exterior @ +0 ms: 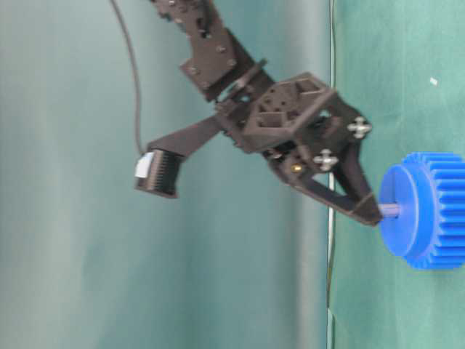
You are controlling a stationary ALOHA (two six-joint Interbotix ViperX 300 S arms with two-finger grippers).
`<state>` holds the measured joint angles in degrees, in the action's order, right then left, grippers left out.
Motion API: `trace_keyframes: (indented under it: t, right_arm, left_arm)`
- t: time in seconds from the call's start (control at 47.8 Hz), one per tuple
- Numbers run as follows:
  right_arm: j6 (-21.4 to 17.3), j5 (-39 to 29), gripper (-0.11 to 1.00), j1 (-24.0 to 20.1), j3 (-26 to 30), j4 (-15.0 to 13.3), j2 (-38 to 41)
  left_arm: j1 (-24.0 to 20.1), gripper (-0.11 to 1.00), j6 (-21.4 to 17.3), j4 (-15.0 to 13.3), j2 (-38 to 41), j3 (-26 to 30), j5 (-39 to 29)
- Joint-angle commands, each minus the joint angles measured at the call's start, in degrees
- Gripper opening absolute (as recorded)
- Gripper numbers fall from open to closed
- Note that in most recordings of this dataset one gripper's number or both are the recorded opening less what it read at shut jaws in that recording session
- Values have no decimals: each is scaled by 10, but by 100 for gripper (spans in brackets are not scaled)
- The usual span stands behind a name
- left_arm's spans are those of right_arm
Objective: Insert the shaft into the center hole of the gear.
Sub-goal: 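Lower the shaft with the right gripper into the gear's center hole, then open the right gripper and raise it off the inserted shaft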
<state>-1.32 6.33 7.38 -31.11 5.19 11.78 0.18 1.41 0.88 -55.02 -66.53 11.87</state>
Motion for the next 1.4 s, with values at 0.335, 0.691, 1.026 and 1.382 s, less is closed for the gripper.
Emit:
trace_keyframes:
  t: [0.335, 0.691, 1.026, 1.382]
  right_arm:
    - [0, 21, 20, -1, 4, 2, 11]
    - [0, 19, 19, -1, 4, 2, 11]
    - [0, 19, 88, -1, 10, 2, 7]
    - [4, -30, 88, -1, 11, -2, -93]
  left_arm:
    - [1, 0, 0, 1, 4, 14, 4]
    - [1, 0, 0, 1, 4, 14, 4]
    - [1, 0, 0, 1, 4, 13, 3]
    - [1, 0, 0, 1, 4, 14, 3]
